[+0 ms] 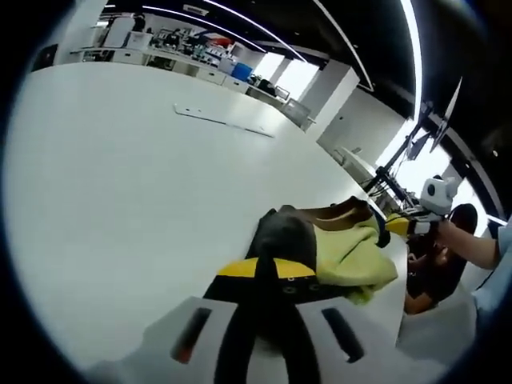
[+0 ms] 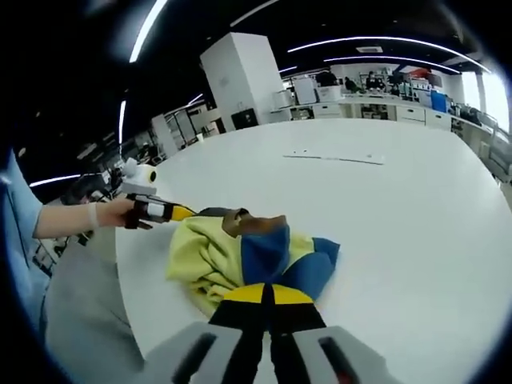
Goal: Fold the garment on the visible template until the final outline fits inside the template.
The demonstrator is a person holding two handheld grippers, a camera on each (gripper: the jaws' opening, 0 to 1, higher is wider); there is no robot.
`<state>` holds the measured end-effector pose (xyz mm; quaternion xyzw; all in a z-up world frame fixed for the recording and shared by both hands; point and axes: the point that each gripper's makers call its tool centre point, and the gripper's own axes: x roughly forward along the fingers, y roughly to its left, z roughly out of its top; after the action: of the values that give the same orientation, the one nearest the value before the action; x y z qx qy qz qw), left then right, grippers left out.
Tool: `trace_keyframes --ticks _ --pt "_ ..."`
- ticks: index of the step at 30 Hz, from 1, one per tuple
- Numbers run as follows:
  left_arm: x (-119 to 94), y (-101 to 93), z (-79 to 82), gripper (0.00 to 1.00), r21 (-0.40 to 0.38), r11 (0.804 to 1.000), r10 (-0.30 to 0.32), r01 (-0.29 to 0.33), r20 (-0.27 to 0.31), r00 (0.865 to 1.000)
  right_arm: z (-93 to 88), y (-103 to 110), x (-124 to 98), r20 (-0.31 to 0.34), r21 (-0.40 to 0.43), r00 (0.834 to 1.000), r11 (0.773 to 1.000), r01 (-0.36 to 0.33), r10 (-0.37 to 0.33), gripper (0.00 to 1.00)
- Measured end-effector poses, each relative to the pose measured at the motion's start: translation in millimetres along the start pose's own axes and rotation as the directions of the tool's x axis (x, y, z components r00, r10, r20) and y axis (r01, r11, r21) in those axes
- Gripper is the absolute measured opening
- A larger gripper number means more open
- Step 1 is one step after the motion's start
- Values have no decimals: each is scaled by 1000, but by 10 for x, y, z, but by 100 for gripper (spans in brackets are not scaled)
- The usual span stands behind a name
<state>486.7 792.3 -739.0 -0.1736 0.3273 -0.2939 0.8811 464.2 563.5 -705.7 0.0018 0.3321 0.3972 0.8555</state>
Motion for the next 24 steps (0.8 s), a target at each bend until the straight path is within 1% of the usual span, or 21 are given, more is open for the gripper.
trace_keyframes --ticks 3,5,7,11,14,18,21,24 --pt "-14 -17 17 0 14 1000 0 0 2 1000 20 -9 -39 11 4 1000 1000 6 -6 0" --pt "-43 -60 66 0 57 998 -14 14 14 1000 36 -13 -63 17 2 1000 1000 8 -8 0" --pt "-65 -75 93 0 62 998 -13 12 18 1000 59 -36 -95 25 -9 999 1000 20 -20 0" --pt "-132 -107 217 0 78 997 -9 4 53 999 121 -107 -163 50 0 998 999 44 -44 0" --pt "-193 -148 325 0 94 996 -8 -1 88 996 187 -124 -234 75 -3 995 998 66 -65 0" --pt "-297 -237 477 0 116 993 -13 -2 133 991 323 -146 -355 119 -12 989 996 94 -92 0" --pt "-389 -309 602 0 129 992 -26 3 179 984 446 -188 -435 158 -22 981 993 115 -110 0" --pt "-493 -380 721 0 140 990 -33 2 224 974 575 -181 -542 195 -21 974 992 126 -119 0"
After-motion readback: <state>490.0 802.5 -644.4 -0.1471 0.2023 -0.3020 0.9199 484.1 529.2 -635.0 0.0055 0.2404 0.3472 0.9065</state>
